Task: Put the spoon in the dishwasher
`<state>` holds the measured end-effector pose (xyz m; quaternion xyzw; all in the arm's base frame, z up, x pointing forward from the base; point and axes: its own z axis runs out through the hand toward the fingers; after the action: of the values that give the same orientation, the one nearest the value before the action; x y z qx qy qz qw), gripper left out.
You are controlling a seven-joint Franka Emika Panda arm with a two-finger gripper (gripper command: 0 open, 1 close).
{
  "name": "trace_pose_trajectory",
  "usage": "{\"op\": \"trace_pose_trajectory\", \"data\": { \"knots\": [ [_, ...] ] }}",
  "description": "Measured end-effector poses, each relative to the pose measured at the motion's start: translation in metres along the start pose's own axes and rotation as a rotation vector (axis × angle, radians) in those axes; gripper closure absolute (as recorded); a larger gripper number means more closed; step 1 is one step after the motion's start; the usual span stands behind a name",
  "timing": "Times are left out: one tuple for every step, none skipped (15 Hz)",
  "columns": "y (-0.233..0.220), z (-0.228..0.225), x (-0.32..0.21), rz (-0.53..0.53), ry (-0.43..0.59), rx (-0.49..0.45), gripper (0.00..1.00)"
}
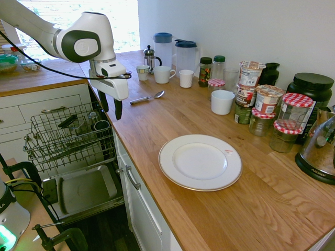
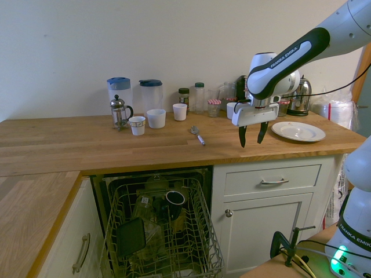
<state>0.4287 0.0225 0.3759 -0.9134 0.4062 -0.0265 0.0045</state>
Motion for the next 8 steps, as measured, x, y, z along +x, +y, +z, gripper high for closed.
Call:
{"op": "trace_pose_trajectory", "data": {
  "knots": [
    [0.0,0.001,0.0,0.002,-0.004,-0.002,0.0],
    [0.001,0.001,0.0,0.007,-0.009,-0.002,0.0],
    [0.0,0.0,0.001,0.007,-0.007,0.0,0.0],
    [-0.002,-0.003,0.003,0.007,-0.004,0.004,0.0],
    [-0.007,-0.007,0.005,0.005,0.002,0.013,0.0],
    [-0.015,-0.011,0.008,0.003,0.005,0.02,0.0],
    [-0.023,-0.011,0.01,0.0,0.005,0.021,0.0],
    [-0.032,-0.011,0.011,-0.001,0.003,0.023,0.0]
  ]
}}
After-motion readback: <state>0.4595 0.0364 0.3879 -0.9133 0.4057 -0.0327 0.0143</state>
